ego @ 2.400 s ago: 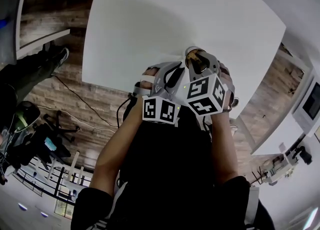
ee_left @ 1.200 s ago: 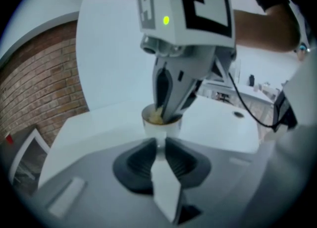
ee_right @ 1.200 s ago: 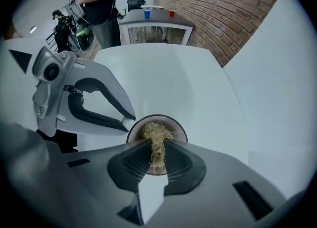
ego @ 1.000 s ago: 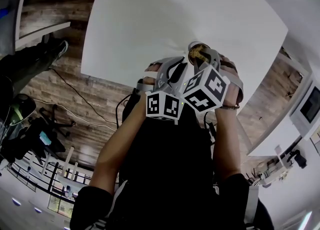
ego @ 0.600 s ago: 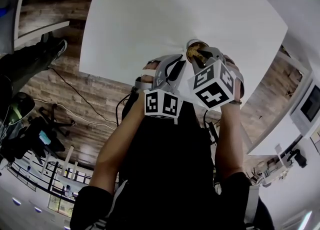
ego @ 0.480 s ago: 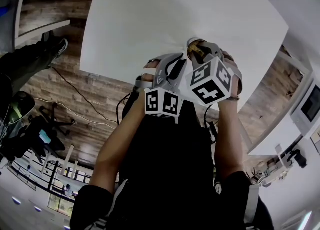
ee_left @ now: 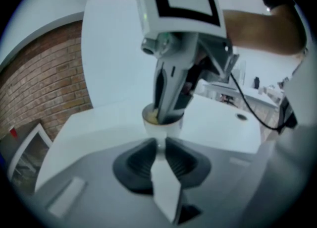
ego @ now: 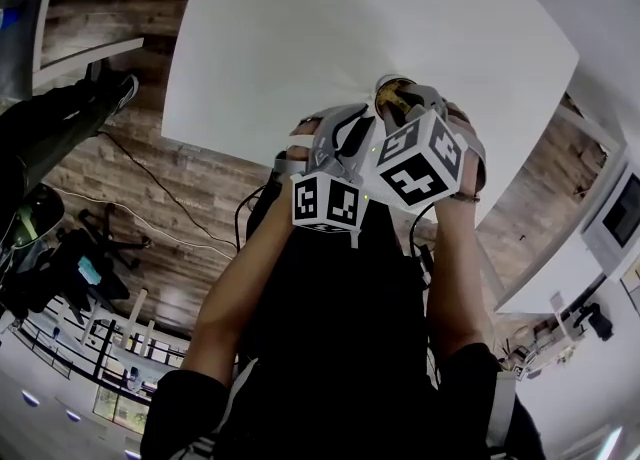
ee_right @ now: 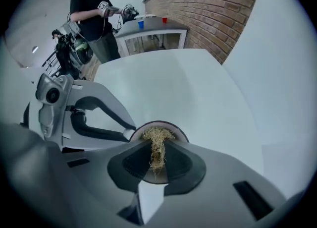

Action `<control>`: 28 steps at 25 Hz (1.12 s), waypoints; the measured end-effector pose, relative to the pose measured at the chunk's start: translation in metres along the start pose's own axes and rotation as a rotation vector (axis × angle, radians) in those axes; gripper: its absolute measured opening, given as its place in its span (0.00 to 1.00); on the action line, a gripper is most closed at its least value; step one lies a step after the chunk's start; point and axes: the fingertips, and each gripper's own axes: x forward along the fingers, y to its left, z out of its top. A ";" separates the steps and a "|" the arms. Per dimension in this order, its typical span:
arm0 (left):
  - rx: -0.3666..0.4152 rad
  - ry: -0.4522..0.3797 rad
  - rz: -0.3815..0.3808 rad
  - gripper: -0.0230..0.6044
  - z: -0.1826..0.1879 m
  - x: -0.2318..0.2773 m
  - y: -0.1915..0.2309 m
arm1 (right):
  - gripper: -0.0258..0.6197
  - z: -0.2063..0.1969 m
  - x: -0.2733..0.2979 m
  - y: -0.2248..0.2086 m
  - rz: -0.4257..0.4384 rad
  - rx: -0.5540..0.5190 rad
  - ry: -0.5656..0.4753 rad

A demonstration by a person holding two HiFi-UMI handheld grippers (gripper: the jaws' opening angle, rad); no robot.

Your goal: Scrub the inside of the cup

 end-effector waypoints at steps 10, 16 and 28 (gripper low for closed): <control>0.007 0.009 0.009 0.13 0.002 0.001 -0.003 | 0.12 -0.007 -0.036 0.001 -0.055 0.070 -0.104; 0.002 0.034 0.012 0.14 -0.002 0.002 -0.004 | 0.12 -0.003 -0.089 -0.006 -0.087 0.171 -0.282; -0.150 -0.071 0.113 0.18 0.038 -0.068 0.026 | 0.12 -0.014 -0.227 -0.018 -0.280 0.435 -0.980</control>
